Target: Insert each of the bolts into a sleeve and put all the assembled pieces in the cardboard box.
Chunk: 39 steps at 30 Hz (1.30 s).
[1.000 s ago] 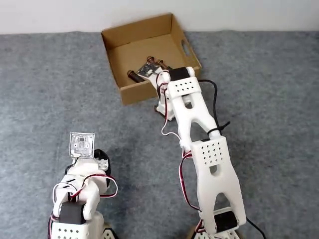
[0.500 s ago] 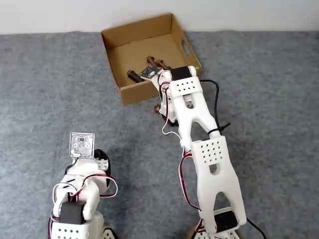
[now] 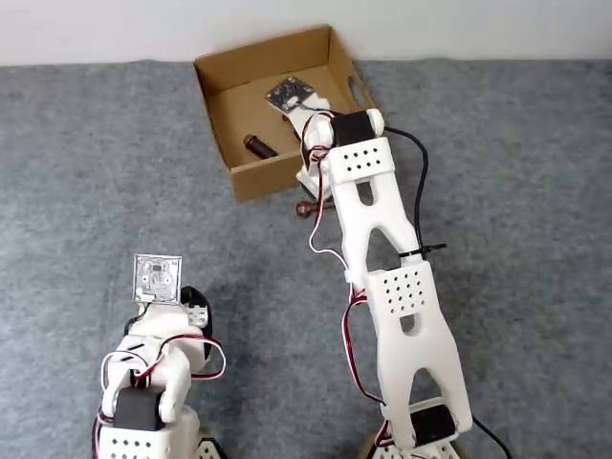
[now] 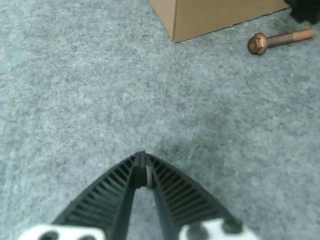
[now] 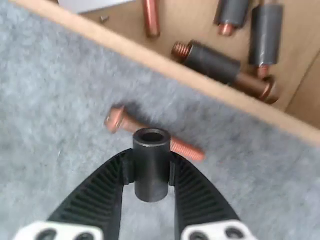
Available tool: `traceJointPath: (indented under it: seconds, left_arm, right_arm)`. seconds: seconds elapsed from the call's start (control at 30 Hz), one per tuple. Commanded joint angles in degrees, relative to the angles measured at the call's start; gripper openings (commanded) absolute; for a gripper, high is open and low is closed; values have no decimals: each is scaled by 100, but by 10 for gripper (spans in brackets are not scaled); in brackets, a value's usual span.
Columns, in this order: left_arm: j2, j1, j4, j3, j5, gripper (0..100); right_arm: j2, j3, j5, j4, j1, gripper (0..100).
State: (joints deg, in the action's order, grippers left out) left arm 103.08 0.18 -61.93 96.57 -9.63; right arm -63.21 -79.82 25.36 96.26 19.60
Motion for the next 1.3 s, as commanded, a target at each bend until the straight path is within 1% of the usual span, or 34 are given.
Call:
traceJointPath:
  seconds: [0.0, 0.13, 0.37, 0.43, 0.53, 0.67, 0.77, 0.93, 1.0, 1.13, 1.27]
  left_arm:
    - [26, -18, 9, -13, 18, 5]
    - [26, -18, 9, -13, 18, 5]
    - [26, -18, 9, -13, 18, 5]
    - [26, -18, 9, -13, 18, 5]
    - [26, -18, 9, -13, 18, 5]
    - [44, -18, 9, -13, 18, 5]
    - [62, -18, 9, -13, 9, 5]
    - [62, -18, 9, -13, 0, 5]
    - [62, -18, 9, -40, -105, 5]
    - [62, 0, -18, -312, -642, 5]
    - [35, 35, 9, -778, -712, 5]
  right_arm:
    - [-22, -299, -62, -743, -101, 8]
    - [-549, -343, -62, -1244, -136, 8]
    - [-1147, -343, -35, -1525, -259, 8]
    - [-1200, -334, -26, -1411, -321, 8]
    - [-1103, -360, -44, -734, -382, 8]
    - [-620, -343, -62, 681, -268, 8]
    - [-110, -316, -519, 673, -286, 8]
    - [611, -158, -624, 681, -286, 8]
    - [936, -9, -738, 681, -338, 8]
    - [1675, 615, -1196, 681, -585, 8]
    - [2651, 1679, -1688, 681, -954, 8]
